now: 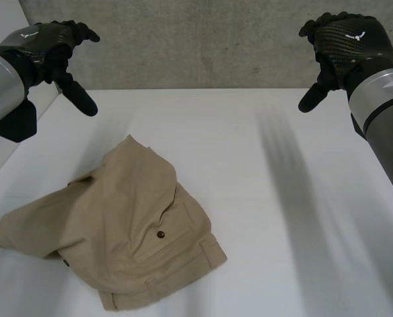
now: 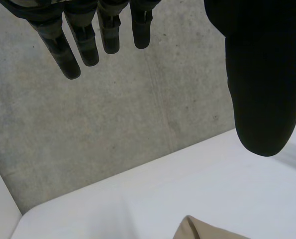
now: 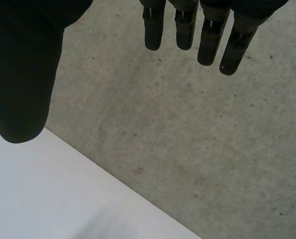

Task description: Fold the shorts.

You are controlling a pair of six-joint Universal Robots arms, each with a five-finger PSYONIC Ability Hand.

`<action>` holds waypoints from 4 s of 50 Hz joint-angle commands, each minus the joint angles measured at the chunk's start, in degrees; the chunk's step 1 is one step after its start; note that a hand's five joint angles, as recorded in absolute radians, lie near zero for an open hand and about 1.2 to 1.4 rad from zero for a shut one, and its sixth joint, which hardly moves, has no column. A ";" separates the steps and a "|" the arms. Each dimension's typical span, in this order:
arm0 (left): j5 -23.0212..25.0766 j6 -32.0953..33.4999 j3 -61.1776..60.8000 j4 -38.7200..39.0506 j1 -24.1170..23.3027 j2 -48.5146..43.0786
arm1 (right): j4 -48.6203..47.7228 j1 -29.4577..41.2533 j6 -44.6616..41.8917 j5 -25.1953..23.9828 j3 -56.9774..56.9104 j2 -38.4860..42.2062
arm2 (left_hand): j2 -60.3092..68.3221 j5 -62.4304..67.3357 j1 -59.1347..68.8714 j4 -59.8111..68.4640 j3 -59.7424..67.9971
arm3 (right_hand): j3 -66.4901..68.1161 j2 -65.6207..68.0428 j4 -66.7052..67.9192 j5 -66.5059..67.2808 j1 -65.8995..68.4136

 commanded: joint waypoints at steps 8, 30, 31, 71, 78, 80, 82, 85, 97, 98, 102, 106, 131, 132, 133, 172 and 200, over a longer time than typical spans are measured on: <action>-0.08 0.10 -1.78 -0.27 -0.50 2.88 | 1.35 -0.86 -0.16 0.02 -0.46 -0.55 | -0.79 -1.38 -0.01 -0.91 -1.60 | -2.12 -2.77 -3.62 -4.17 -1.74; 0.10 12.64 -7.66 3.16 -1.90 -0.63 | 20.94 -0.07 -9.47 -15.98 0.42 8.15 | -0.28 -0.87 0.50 -0.40 -1.10 | -1.54 -2.19 -3.04 -3.59 -1.16; 0.10 14.06 -8.19 3.25 -2.26 -0.80 | 22.00 -0.07 -9.38 -16.41 0.42 8.94 | -0.45 -1.04 0.33 -0.57 -1.26 | -1.03 -1.68 -2.53 -3.08 -0.65; -0.69 19.70 -9.43 10.01 -4.46 -2.74 | -18.15 18.03 -1.12 -8.87 18.18 22.40 | -0.96 -1.55 -0.18 -1.08 -1.77 | 67.88 67.23 66.38 65.83 68.26; -0.69 19.70 -9.43 10.28 -4.46 -2.30 | -17.63 11.55 -7.62 -2.53 12.56 18.88 | -1.13 -1.72 -0.35 -1.25 -1.94 | 67.88 67.23 66.38 65.83 68.26; -0.69 19.70 -9.43 10.37 -4.46 -2.12 | -17.20 8.99 -9.81 -2.62 10.89 18.88 | -1.13 -1.72 -0.35 -1.25 -1.94 | 67.88 67.23 66.38 65.83 68.26; -0.69 19.70 -9.34 10.37 -4.46 -2.04 | -16.84 5.65 -13.50 -2.88 6.77 19.66 | -1.13 -1.72 -0.35 -1.25 -1.94 | 67.88 67.23 66.38 65.83 68.26; -0.69 19.70 -9.43 10.37 -4.55 -1.95 | -17.19 2.83 -17.28 -3.85 1.31 22.73 | -1.13 -1.72 -0.35 -1.25 -1.94 | 67.88 67.23 66.38 65.83 68.26; -0.69 19.70 -10.39 10.37 -5.16 -2.30 | -17.81 -5.79 -25.91 -10.97 -17.42 37.16 | -1.13 -1.72 -0.35 -1.25 -1.94 | 26.06 25.41 24.57 24.02 26.44; -0.60 19.70 -10.57 10.37 -5.33 -2.30 | -18.16 -5.79 -25.82 -11.14 -17.42 37.25 | -1.13 -1.72 -0.35 -1.25 -1.94 | 7.24 6.59 5.74 5.19 7.62; -0.60 19.70 -10.92 10.37 -5.86 -2.56 | -18.69 -5.44 -25.56 -11.06 -15.49 36.11 | -1.13 -1.72 -0.35 -1.25 -1.94 | -2.12 -2.77 -3.62 -4.17 -1.74; -0.52 19.79 -11.54 10.37 -6.39 -2.65 | -18.69 -5.35 -23.54 -10.53 -10.05 29.97 | -0.46 -1.05 0.32 -0.58 -1.27 | -2.12 -2.77 -3.62 -4.17 -1.74; -5.44 20.14 -37.02 11.51 -15.09 1.48 | 15.32 -6.40 -7.45 -17.55 23.62 -0.46 | 20.91 20.32 21.69 20.79 20.10 | 42.87 42.22 41.37 40.82 43.25; -5.44 20.14 -39.03 12.99 -15.27 1.39 | 15.85 -6.58 -7.45 -18.08 24.32 -0.55 | 20.57 19.99 21.36 20.45 19.76 | 43.04 42.39 41.54 40.99 43.42; -5.52 20.14 -40.01 13.79 -15.27 1.30 | 16.46 -6.75 -7.45 -18.96 25.02 -0.55 | 20.57 19.98 21.35 20.45 19.76 | 43.04 42.39 41.55 40.99 43.42; -12.20 20.76 -30.97 36.56 -13.95 -21.28 | 6.27 6.96 7.49 -13.00 1.92 25.02 | 16.19 15.61 16.98 16.08 15.38 | 2.84 2.19 1.34 0.79 3.22; -11.59 20.58 -24.72 36.03 -6.92 -22.18 | 6.10 9.77 3.63 -3.23 -9.69 25.31 | 67.98 67.40 68.77 67.86 67.17 | 67.88 67.23 66.38 65.83 68.26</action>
